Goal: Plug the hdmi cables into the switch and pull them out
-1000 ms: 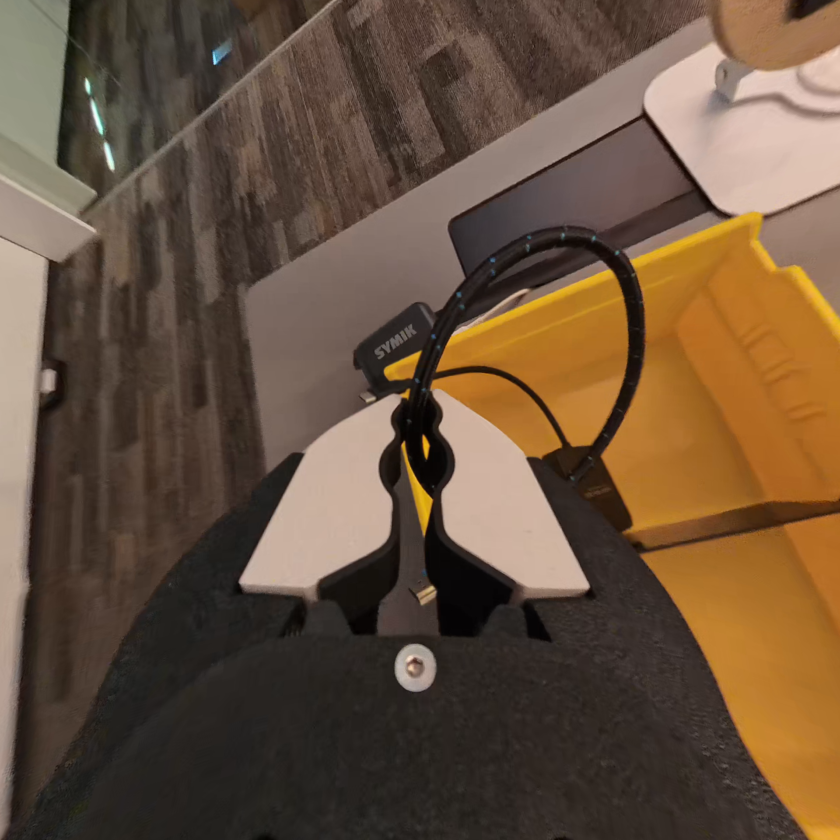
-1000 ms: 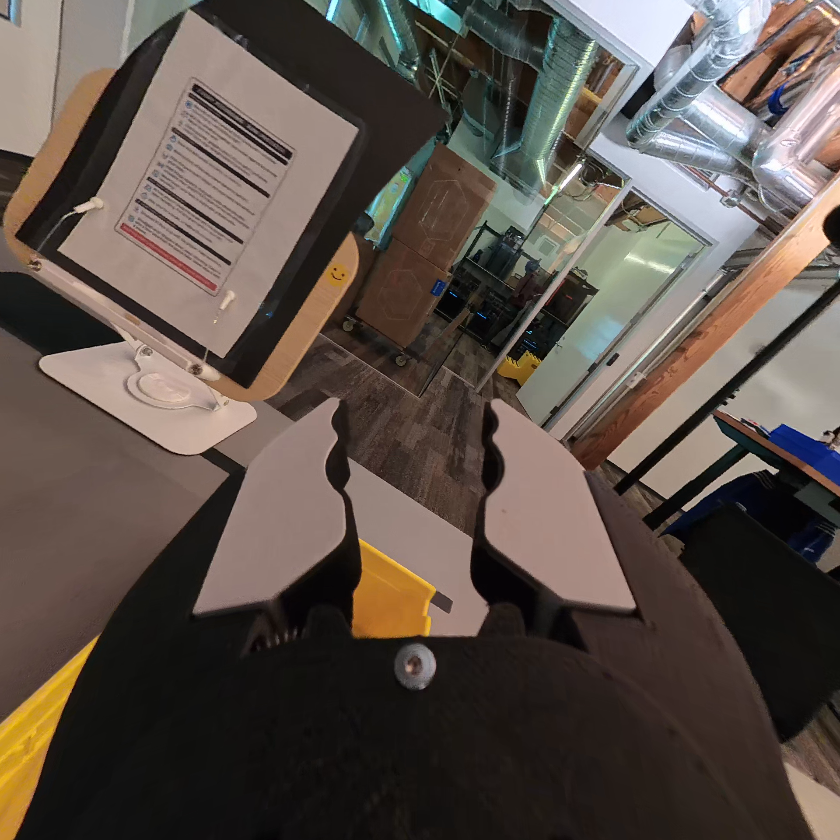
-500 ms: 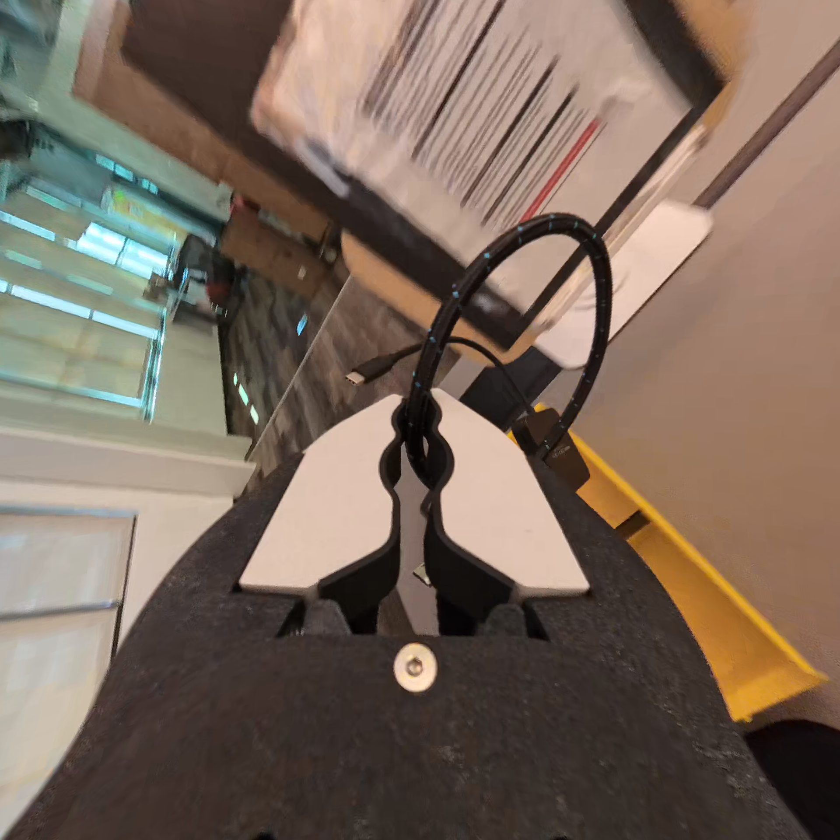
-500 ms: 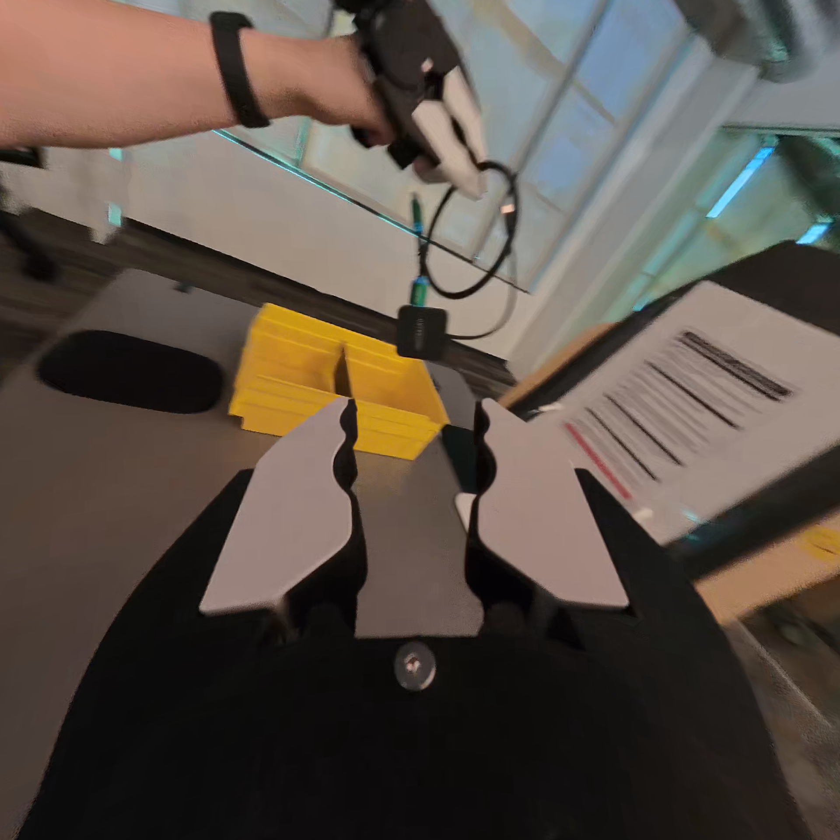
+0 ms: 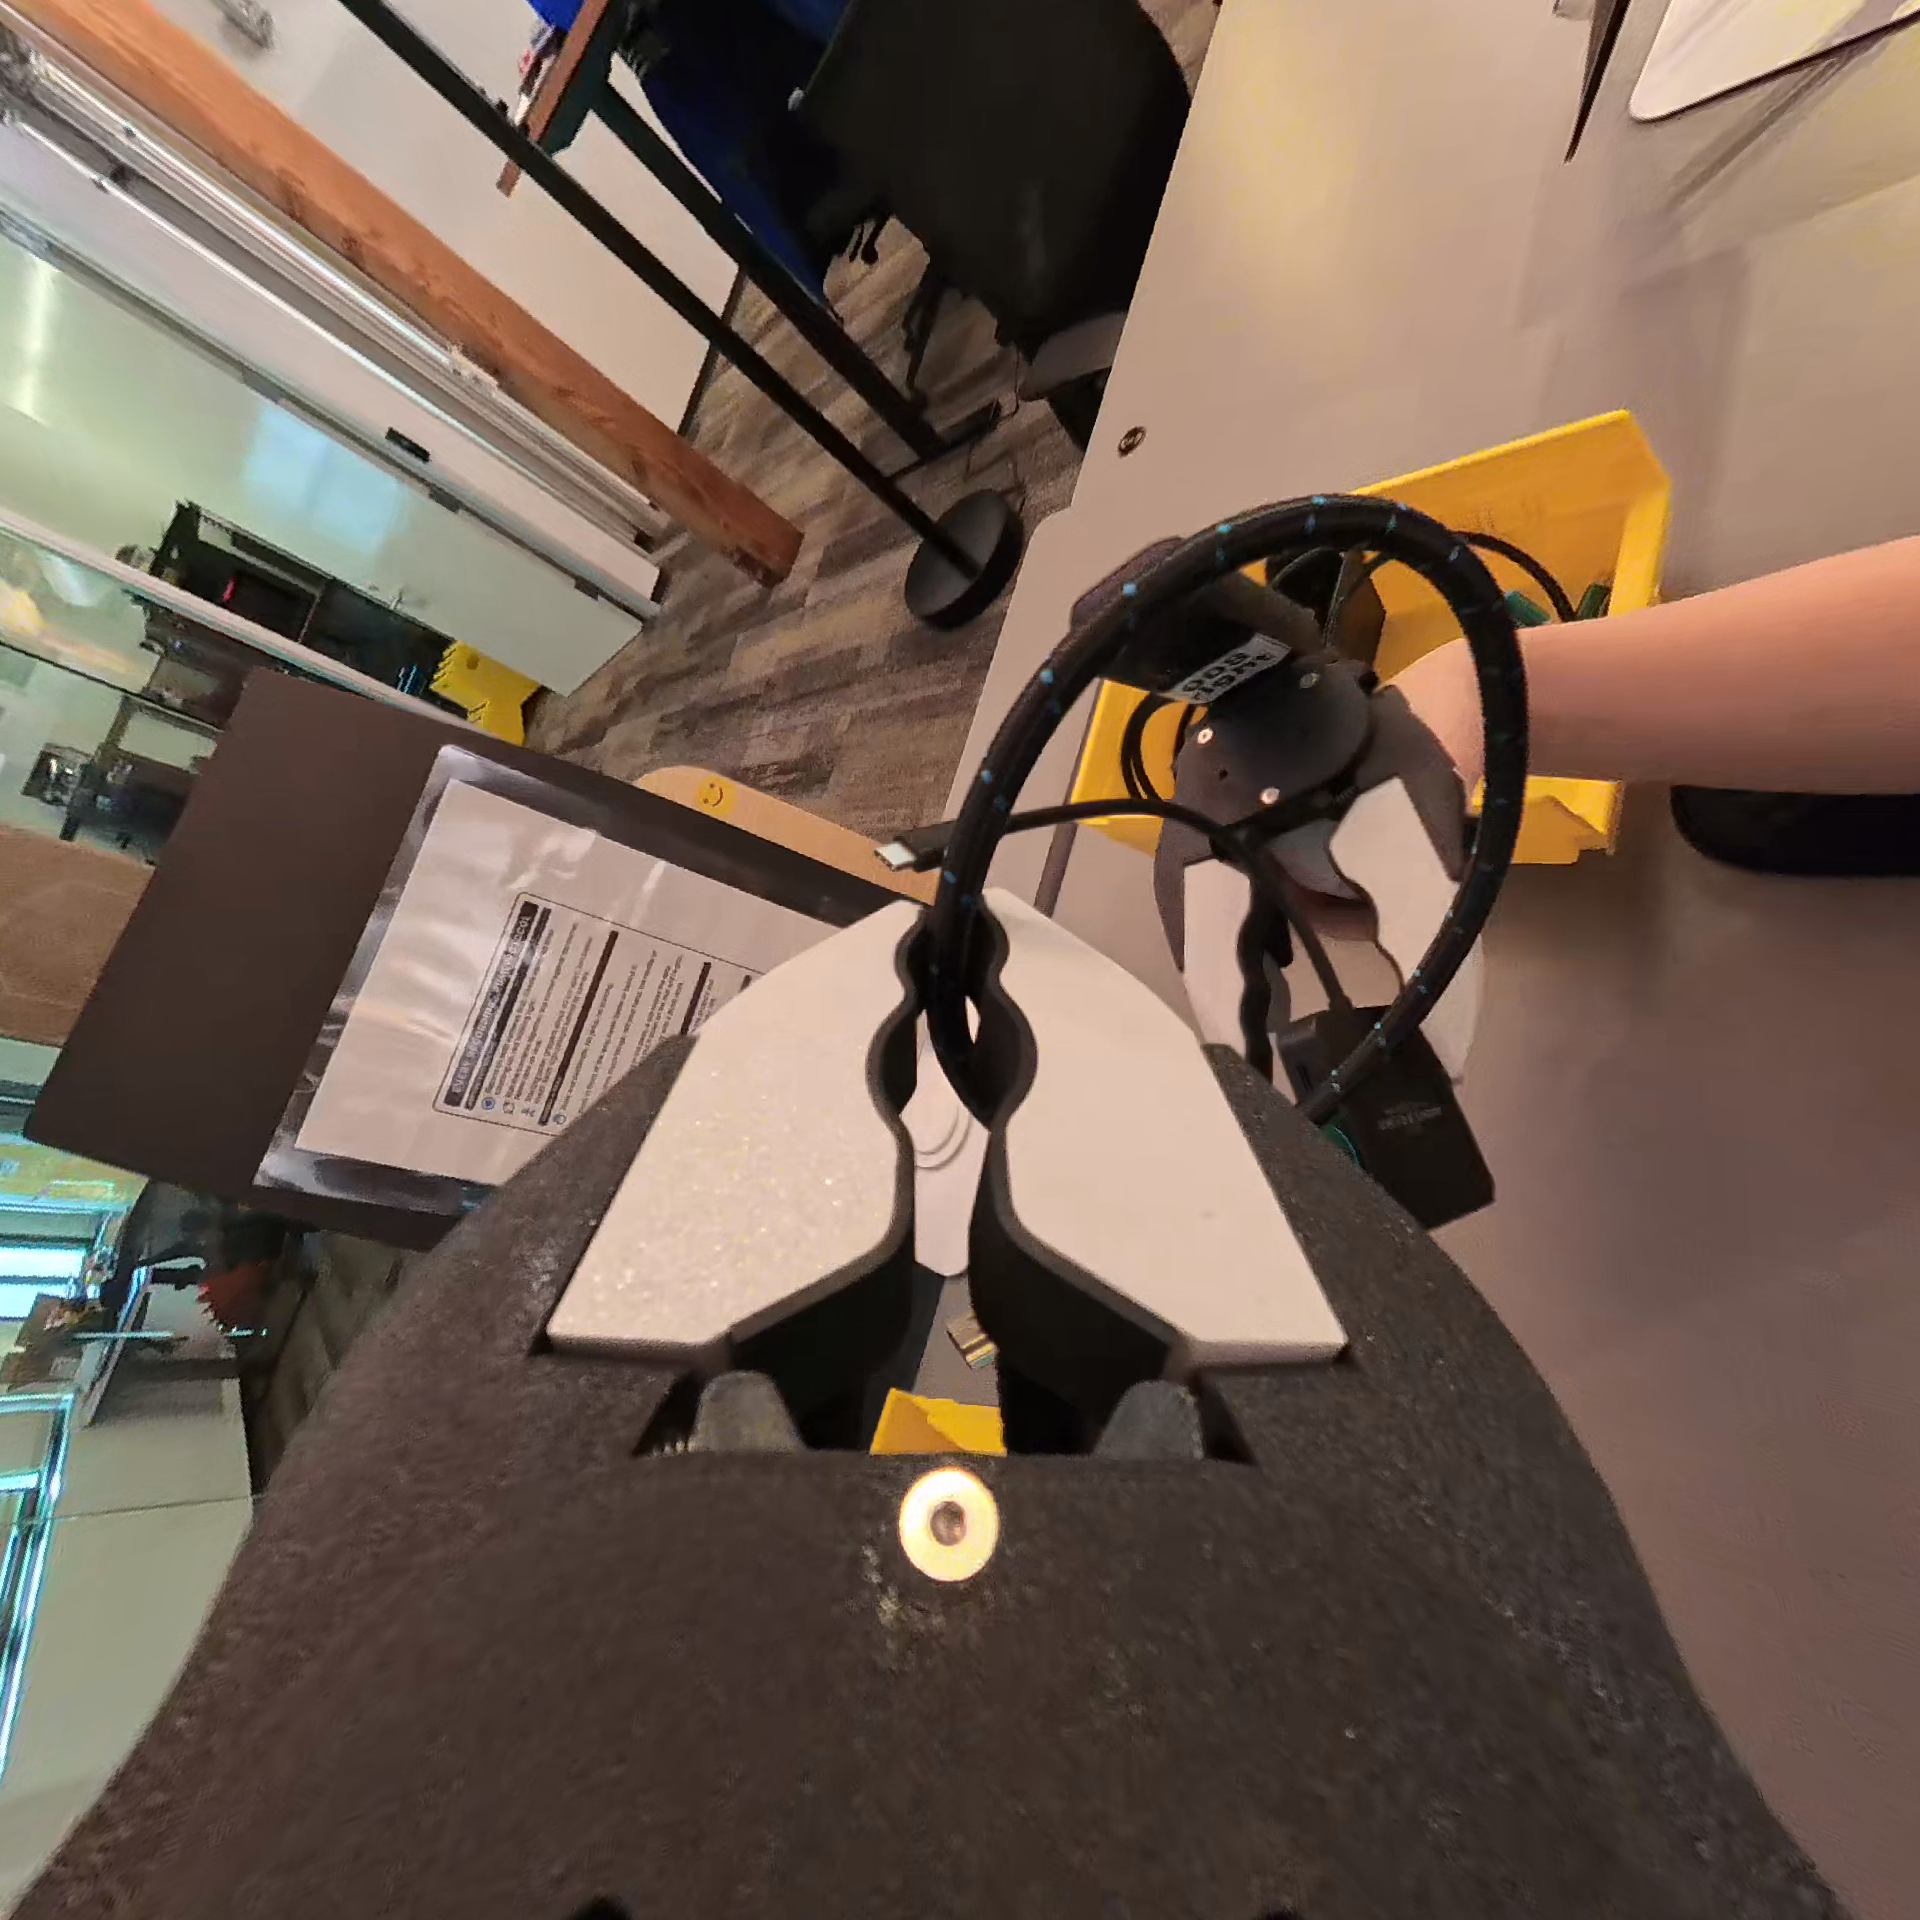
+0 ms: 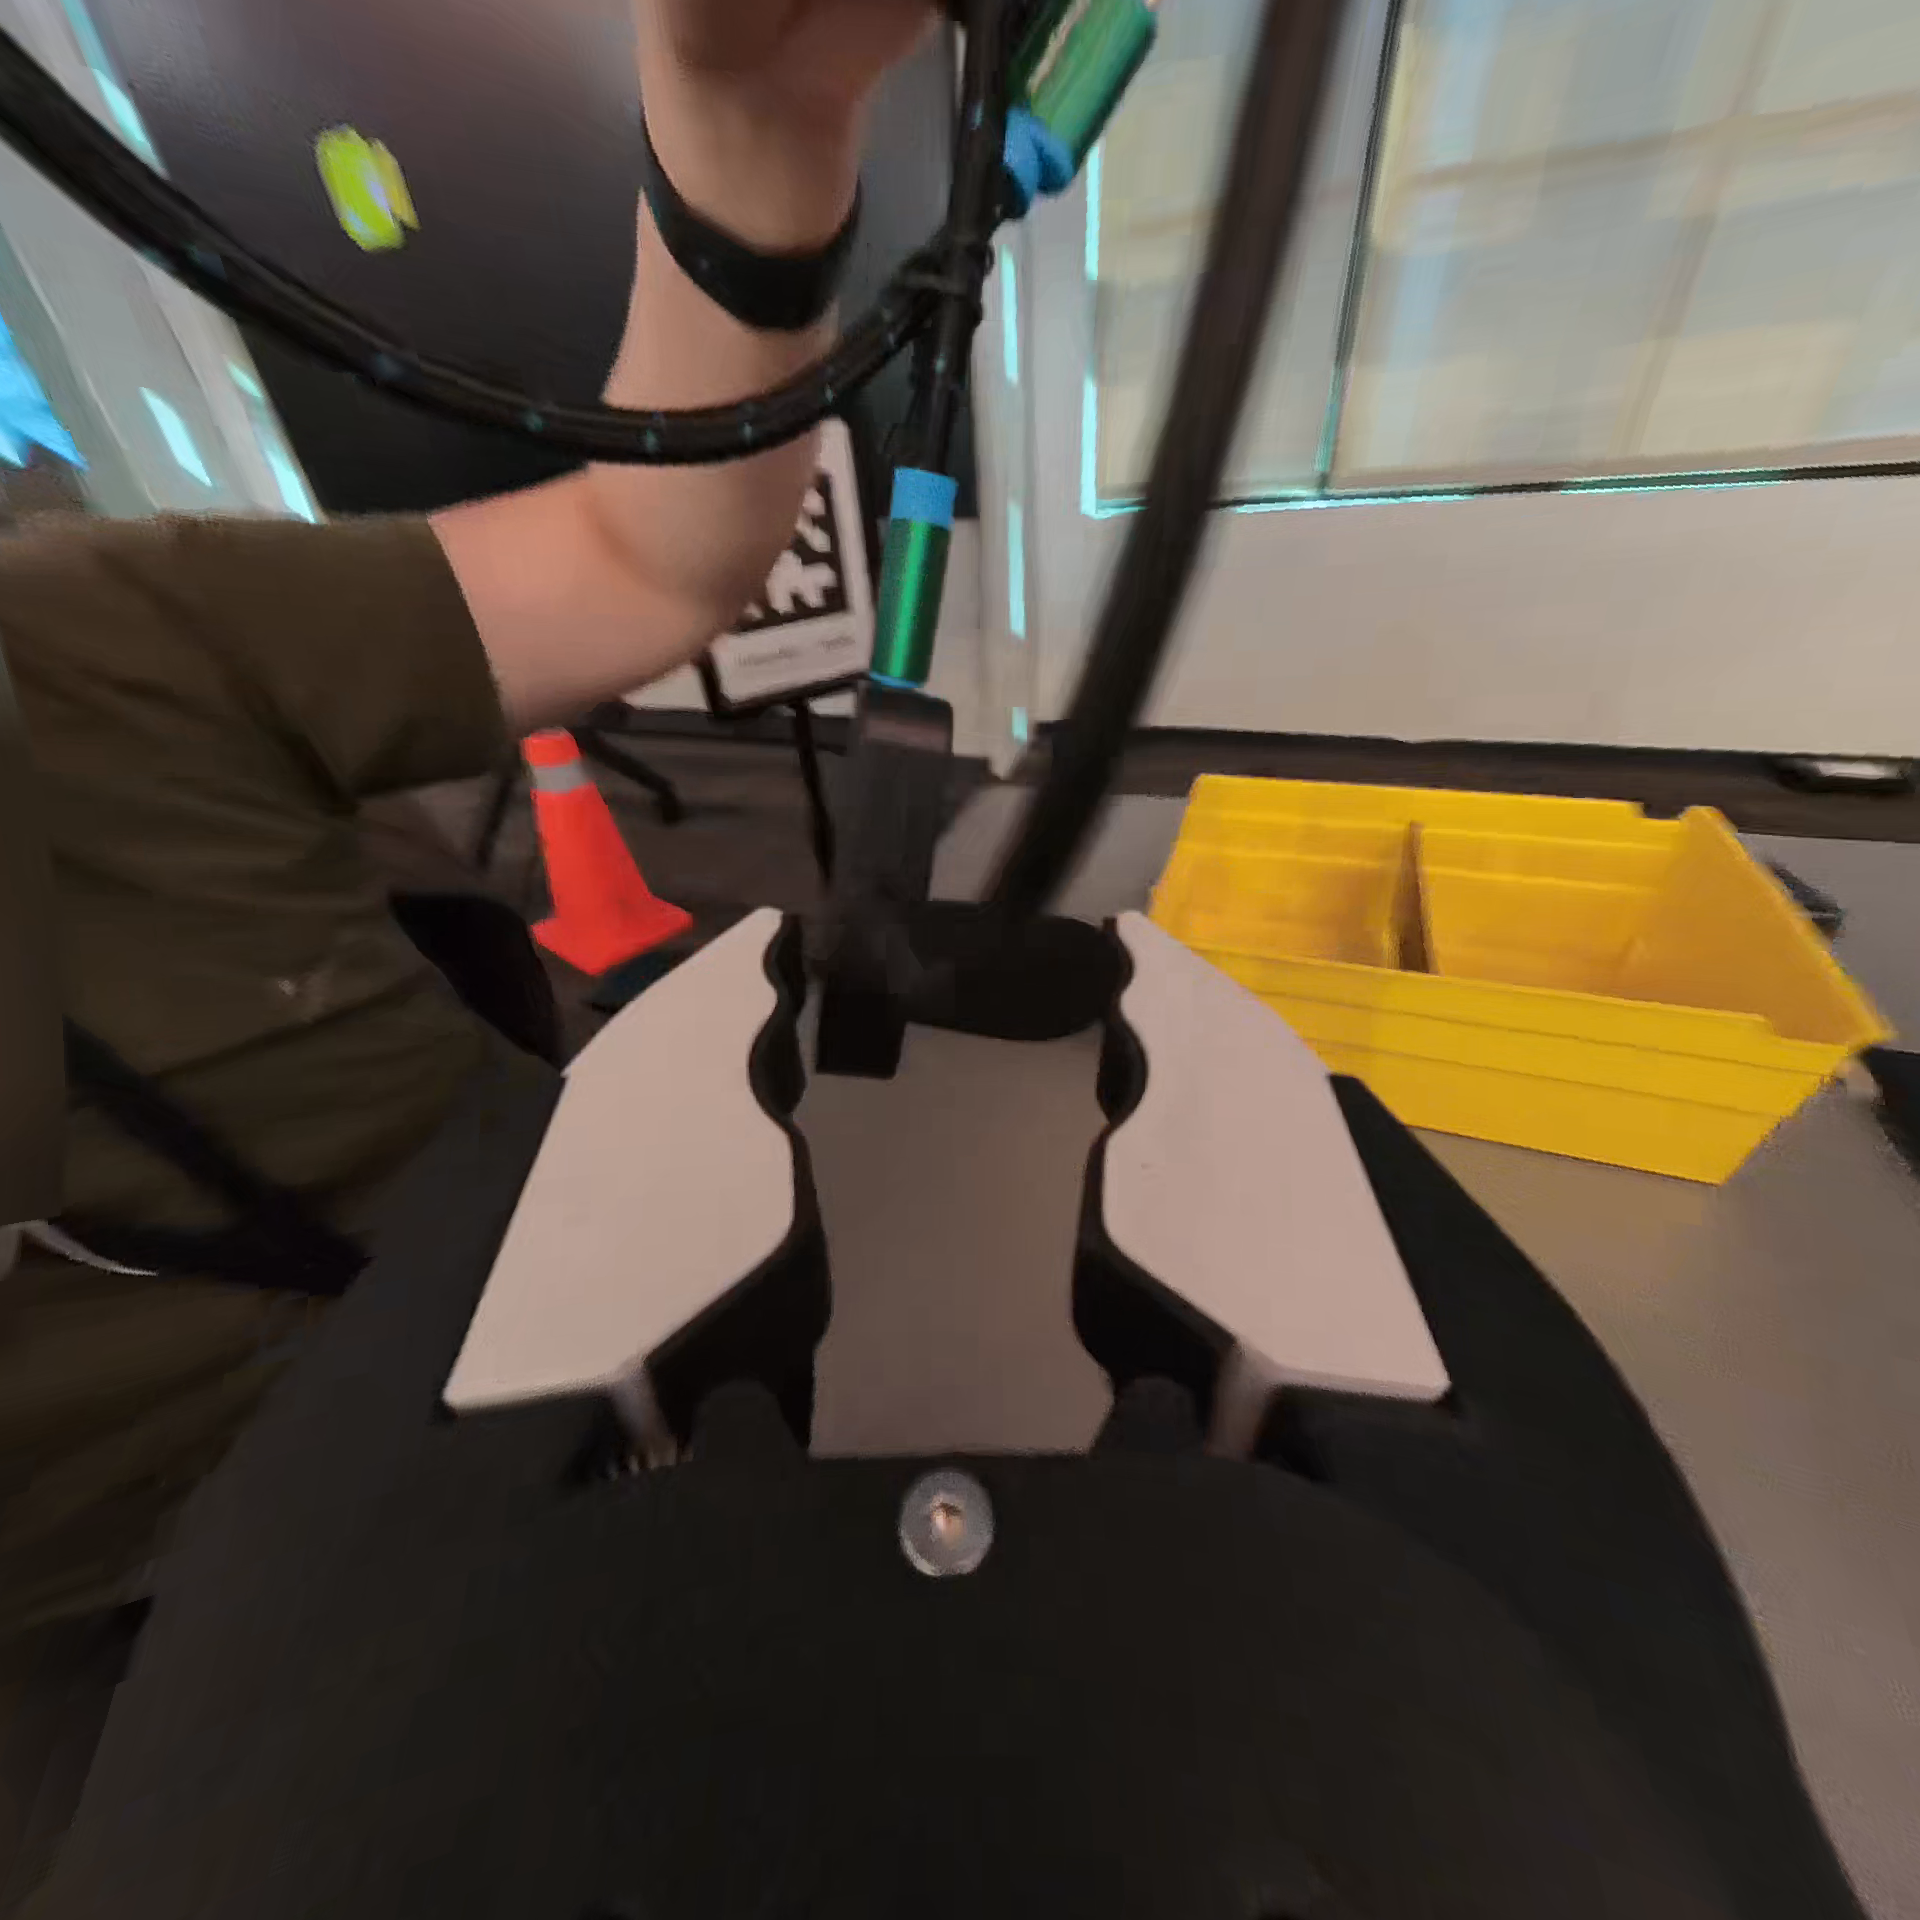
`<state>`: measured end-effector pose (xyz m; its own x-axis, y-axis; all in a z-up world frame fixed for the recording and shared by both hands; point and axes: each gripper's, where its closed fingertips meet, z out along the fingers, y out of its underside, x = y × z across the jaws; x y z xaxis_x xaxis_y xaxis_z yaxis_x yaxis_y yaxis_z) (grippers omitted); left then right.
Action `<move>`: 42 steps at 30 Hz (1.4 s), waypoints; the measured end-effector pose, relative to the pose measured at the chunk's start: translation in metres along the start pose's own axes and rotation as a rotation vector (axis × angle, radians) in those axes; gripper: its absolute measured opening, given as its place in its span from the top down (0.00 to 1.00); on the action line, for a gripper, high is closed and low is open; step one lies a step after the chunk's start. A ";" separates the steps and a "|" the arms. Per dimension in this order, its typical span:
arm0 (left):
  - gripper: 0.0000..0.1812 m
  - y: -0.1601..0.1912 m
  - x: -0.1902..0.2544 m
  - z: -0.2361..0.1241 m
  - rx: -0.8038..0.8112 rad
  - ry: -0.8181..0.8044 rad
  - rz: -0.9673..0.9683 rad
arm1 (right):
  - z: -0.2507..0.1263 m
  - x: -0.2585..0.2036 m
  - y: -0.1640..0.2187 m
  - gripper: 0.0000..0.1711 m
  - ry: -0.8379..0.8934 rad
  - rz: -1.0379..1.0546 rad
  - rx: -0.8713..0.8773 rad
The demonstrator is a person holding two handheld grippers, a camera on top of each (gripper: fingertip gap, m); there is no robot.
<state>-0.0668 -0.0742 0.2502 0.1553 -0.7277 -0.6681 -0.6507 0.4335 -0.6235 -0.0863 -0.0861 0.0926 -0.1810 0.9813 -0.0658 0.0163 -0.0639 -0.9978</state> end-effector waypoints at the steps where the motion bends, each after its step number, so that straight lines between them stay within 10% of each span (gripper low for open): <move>1: 0.97 -0.001 0.000 0.003 -0.004 0.007 -0.004 | 0.003 0.003 0.001 0.69 0.046 -0.059 -0.030; 4: 0.97 -0.004 -0.006 0.009 -0.008 -0.002 -0.011 | 0.007 0.002 -0.004 0.90 0.080 -0.134 -0.037; 9: 0.94 -0.009 -0.029 0.004 0.053 -0.063 -0.110 | 0.001 0.011 -0.024 0.91 0.057 0.013 0.118; 14: 0.65 0.010 -0.051 -0.014 0.074 -0.167 -0.269 | -0.005 0.022 -0.027 0.91 0.113 0.054 0.147; 20: 0.68 0.050 -0.055 -0.046 0.199 -0.328 -0.363 | -0.006 0.025 -0.033 0.91 0.126 0.114 0.190; 23: 0.74 0.071 -0.050 -0.037 0.167 -0.238 -0.455 | 0.001 0.029 -0.022 0.91 0.101 0.161 0.168; 28: 0.56 0.067 -0.046 -0.037 0.200 0.112 -0.716 | 0.005 0.045 -0.005 0.92 0.034 0.357 0.215; 33: 0.58 0.098 -0.067 -0.047 0.198 -0.019 -0.734 | -0.008 0.057 -0.010 0.92 0.032 0.407 0.332; 42: 0.63 0.107 0.059 0.023 0.403 0.166 -0.731 | -0.020 0.036 -0.049 0.91 0.052 0.146 0.543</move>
<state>-0.1103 -0.0590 0.1348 0.3017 -0.9534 0.0071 -0.1098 -0.0422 -0.9931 -0.0736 -0.0436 0.1389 -0.1658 0.9619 -0.2173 -0.4729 -0.2709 -0.8385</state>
